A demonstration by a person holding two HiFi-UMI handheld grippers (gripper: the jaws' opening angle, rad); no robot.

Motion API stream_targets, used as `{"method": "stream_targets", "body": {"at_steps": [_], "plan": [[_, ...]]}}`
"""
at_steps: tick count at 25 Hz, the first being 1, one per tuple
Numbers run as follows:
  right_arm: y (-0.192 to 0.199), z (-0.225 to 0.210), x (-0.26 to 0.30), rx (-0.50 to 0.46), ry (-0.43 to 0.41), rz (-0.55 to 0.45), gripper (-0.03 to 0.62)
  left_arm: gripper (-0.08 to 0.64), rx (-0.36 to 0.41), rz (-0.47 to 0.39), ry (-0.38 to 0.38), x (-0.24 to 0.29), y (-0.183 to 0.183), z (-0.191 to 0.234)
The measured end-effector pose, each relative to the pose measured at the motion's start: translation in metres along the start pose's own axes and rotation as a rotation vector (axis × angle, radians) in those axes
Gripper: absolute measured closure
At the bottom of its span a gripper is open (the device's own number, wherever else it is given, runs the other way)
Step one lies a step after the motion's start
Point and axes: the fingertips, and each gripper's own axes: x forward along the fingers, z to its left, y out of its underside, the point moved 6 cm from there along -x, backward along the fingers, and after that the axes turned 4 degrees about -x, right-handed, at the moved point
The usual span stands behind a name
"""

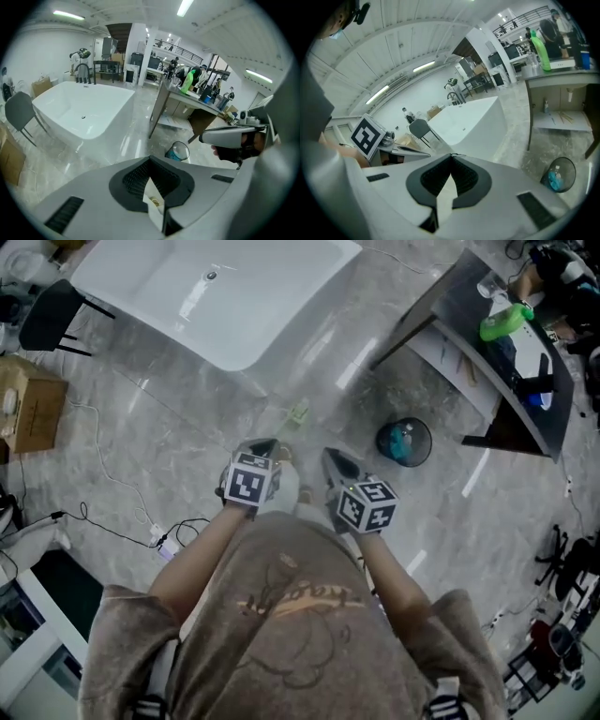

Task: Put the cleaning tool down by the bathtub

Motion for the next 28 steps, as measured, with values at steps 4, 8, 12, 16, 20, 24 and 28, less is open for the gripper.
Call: {"method": "stream_targets", "body": {"at_steps": [4, 8, 12, 16, 20, 24, 28], "plan": [[-0.023, 0.025, -0.026, -0.05, -0.06, -0.059, 0.592, 0.549, 0.032, -0.078, 0.06, -0.046, -0.011, -0.016], [-0.035, 0.051, -0.059, -0.127, -0.133, -0.1, 0.592, 0.549, 0.071, -0.162, 0.117, -0.092, -0.016, -0.04], [-0.041, 0.08, -0.092, -0.179, -0.179, -0.126, 0.592, 0.549, 0.095, -0.223, 0.174, -0.133, -0.012, -0.064], [-0.043, 0.108, -0.119, -0.203, -0.183, -0.145, 0.592, 0.549, 0.122, -0.301, 0.198, -0.169, -0.002, -0.08], [-0.043, 0.133, -0.132, -0.244, -0.198, -0.198, 0.592, 0.549, 0.145, -0.423, 0.262, -0.196, 0.004, -0.087], [-0.043, 0.156, -0.137, -0.28, -0.246, -0.252, 0.592, 0.549, 0.19, -0.502, 0.302, -0.213, 0.007, -0.086], [-0.04, 0.171, -0.137, -0.3, -0.301, -0.289, 0.592, 0.549, 0.211, -0.558, 0.326, -0.223, 0.011, -0.077]]}}
